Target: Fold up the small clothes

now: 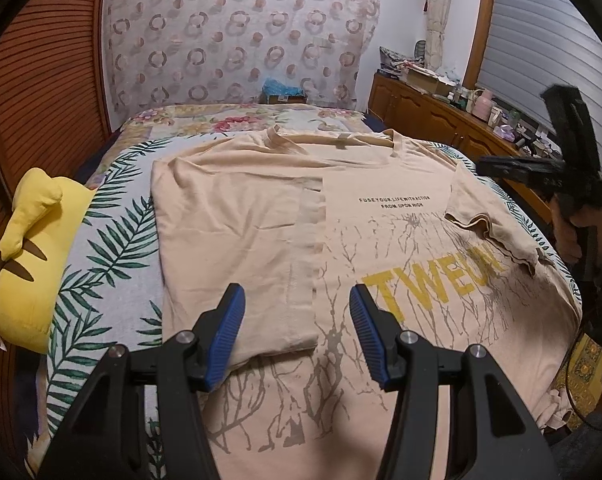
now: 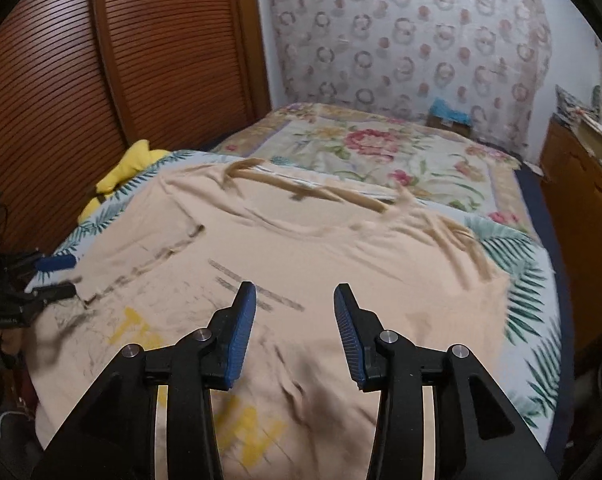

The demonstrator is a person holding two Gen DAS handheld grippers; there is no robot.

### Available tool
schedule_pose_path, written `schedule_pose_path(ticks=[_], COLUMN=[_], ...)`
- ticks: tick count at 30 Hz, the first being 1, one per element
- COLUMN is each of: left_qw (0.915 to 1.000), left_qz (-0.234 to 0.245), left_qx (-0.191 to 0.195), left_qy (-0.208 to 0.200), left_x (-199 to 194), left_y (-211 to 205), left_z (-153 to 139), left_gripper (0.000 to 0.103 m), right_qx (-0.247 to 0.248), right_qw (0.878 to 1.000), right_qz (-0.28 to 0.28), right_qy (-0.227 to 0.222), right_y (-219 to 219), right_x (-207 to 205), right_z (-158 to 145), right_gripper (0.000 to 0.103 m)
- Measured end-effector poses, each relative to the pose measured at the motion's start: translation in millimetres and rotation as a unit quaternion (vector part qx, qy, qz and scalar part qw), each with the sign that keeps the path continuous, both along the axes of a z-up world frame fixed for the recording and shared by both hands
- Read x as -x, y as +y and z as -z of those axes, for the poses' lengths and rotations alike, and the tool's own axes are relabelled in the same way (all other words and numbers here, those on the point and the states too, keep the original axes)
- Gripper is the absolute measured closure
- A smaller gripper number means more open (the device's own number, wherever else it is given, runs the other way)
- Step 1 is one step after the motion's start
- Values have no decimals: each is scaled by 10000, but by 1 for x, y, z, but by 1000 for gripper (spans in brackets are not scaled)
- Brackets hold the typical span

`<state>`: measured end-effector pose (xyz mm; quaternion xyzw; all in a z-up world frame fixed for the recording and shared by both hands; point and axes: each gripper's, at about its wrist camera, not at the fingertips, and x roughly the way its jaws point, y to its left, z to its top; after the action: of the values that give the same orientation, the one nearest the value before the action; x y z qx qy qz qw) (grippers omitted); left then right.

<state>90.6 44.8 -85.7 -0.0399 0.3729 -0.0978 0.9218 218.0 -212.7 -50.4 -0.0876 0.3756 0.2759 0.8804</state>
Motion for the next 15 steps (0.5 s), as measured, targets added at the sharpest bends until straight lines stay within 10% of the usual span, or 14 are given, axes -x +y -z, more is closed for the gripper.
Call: schedule_pose_path(ticks=[15], left_qw=[10000], left_qz=[74], left_qx=[17], left_qy=[-19], left_x=[-3], left_y=[-10], left_z=[-5], left_gripper=[49], right_qx=[373], right_qw=[9978], right_qz=[189], right_qy=[520], right_y=[-56], right_x=[79], right_z=[39], right_gripper=[63])
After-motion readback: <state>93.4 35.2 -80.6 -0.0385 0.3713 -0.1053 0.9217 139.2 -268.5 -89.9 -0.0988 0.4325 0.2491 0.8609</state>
